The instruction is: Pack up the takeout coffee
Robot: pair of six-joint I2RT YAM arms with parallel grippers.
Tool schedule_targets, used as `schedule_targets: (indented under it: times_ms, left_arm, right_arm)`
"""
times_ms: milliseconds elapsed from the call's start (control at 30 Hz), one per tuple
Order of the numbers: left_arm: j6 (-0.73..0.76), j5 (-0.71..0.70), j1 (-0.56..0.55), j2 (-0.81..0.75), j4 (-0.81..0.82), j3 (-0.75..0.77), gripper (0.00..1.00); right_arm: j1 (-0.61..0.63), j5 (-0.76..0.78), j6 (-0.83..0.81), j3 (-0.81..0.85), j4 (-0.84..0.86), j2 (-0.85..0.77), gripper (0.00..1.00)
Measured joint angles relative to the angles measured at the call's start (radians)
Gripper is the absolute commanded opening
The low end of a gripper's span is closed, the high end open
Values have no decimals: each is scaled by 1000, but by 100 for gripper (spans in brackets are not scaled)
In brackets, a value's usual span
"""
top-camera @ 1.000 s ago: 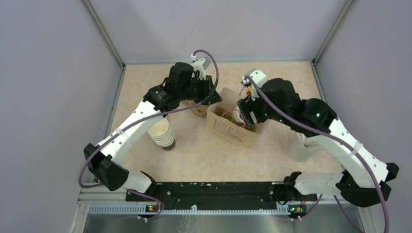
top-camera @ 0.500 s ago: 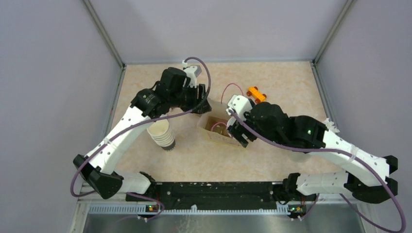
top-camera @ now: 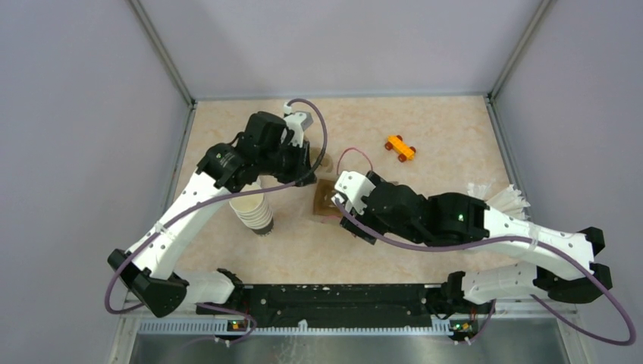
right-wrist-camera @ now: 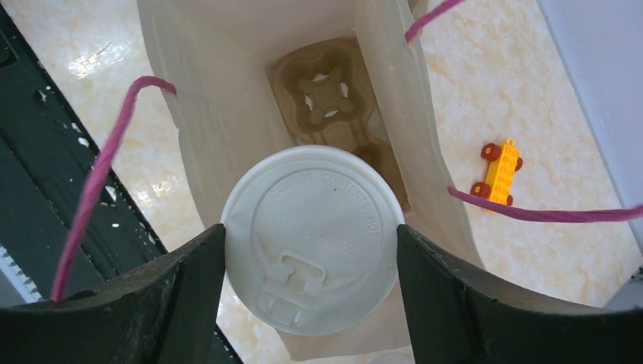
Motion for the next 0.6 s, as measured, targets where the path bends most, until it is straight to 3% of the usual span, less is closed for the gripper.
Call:
schedule_targets:
  times_ms: [367,600]
  left_arm:
    - [4,198,1,-110,321,-238,12]
    - [-27,293,-1,-79,488,-264,15]
  right_arm:
    - [2,128,-101,-12,72,-14,56]
    - [2,166,-124,-22,63,-37,56]
